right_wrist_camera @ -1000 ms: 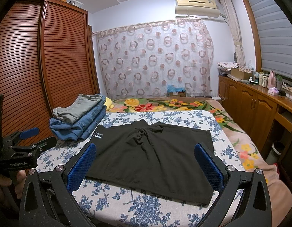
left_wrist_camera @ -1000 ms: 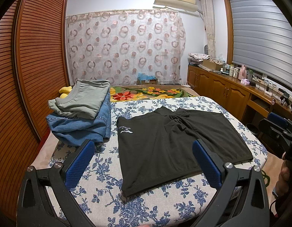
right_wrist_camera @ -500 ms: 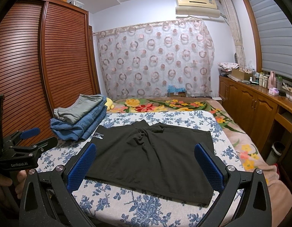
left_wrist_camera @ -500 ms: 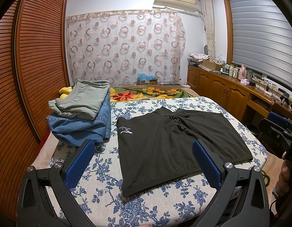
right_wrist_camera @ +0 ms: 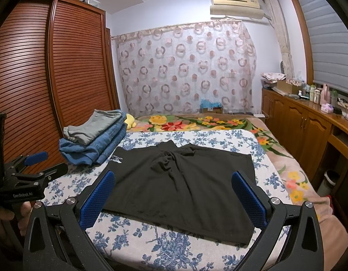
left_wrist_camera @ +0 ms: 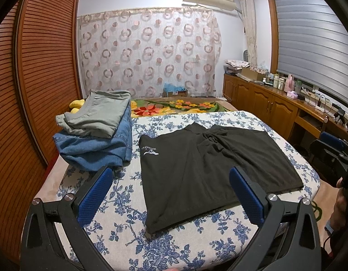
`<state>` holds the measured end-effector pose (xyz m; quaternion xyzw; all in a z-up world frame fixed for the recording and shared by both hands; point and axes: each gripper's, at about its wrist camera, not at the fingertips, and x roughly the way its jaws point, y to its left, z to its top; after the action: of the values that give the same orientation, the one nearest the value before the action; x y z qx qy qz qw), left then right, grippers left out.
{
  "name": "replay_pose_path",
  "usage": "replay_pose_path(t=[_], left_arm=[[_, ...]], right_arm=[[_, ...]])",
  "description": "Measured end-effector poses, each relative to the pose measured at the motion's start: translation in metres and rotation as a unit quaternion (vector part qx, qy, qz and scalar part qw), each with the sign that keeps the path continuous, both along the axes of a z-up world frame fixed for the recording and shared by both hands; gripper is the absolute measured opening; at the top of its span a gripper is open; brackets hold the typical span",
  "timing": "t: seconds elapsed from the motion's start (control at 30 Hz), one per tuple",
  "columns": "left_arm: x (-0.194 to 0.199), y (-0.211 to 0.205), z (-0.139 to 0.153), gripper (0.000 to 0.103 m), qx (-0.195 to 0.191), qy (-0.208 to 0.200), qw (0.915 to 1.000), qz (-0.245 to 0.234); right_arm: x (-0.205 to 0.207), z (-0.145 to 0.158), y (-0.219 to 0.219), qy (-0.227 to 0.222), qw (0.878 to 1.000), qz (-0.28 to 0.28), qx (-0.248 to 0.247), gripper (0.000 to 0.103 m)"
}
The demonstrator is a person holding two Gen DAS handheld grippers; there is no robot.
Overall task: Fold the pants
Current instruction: 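Lower the left tool toward the black pants' leg hem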
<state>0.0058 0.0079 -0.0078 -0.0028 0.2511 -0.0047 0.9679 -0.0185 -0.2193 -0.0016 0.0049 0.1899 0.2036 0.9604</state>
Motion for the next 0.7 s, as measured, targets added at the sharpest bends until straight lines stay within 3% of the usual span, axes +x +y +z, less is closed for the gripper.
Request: replay_pose_path(t=[0.7], left_arm=[[0.029, 0.021, -0.056, 0.103, -0.009, 0.092, 0.9958, -0.001]], right_arm=[[0.06, -0.038, 0.0, 0.103, 0.993, 0.02, -0.054, 0.103]])
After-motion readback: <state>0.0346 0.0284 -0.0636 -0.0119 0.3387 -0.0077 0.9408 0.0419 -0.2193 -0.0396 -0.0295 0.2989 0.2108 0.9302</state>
